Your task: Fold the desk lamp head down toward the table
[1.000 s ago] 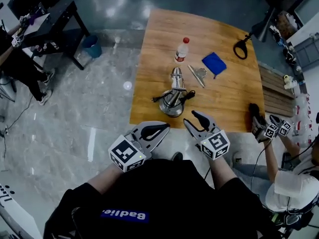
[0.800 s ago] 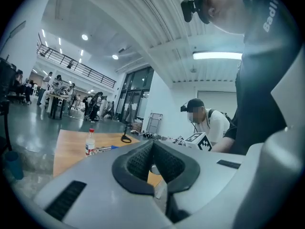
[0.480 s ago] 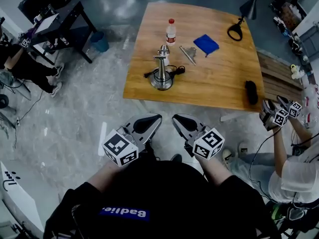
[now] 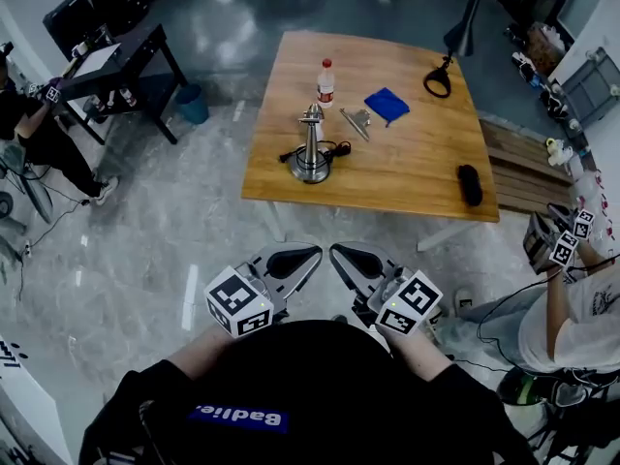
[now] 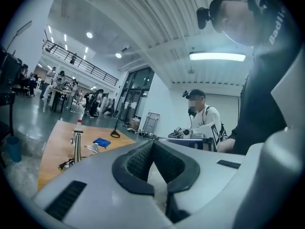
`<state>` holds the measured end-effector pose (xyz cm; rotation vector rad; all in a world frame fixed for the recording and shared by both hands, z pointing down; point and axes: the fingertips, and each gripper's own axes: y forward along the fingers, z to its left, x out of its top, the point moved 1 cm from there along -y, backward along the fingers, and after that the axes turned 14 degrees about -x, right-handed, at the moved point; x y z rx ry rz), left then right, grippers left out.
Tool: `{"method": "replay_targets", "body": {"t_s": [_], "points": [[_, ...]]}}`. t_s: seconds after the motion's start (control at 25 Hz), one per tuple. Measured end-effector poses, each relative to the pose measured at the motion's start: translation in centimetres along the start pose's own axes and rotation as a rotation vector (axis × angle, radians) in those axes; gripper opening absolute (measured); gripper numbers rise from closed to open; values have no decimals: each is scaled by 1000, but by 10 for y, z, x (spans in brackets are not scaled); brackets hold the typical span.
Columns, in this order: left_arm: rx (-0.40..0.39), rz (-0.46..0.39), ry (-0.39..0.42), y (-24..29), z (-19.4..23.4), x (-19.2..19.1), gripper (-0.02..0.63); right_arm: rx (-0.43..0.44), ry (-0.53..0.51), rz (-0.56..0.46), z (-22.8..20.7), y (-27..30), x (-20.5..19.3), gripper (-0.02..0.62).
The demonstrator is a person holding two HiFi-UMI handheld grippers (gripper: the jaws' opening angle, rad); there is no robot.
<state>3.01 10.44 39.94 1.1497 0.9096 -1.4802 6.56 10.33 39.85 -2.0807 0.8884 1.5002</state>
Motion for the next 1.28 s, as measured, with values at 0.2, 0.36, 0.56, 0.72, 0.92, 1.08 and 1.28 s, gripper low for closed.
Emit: {"method": "replay_targets", "body": {"t_s": [0.2, 0.36, 0.56, 0.72, 0.92, 1.08, 1.28], "points": [[-39, -10, 46, -18, -19, 5, 9, -4, -69, -34, 36, 2, 3, 6], [-60, -6, 51, -23, -27, 0, 9, -30, -84, -46, 43, -4, 2, 5], [-71, -8, 45, -25, -35, -3, 9, -48, -94, -43, 49, -11, -1, 5], [-80, -7, 51, -24, -39, -3, 9, -57, -98, -45, 49, -15, -1, 5], [-75, -10, 48, -25, -39, -4, 9, -60, -97, -42, 49, -15, -1, 5], [-71, -18, 40, -26, -41, -4, 9, -58, -99, -37, 49, -16, -2, 5], [-61, -17, 38, -27, -41, -7, 9, -56, -99, -32, 49, -17, -4, 5]]}}
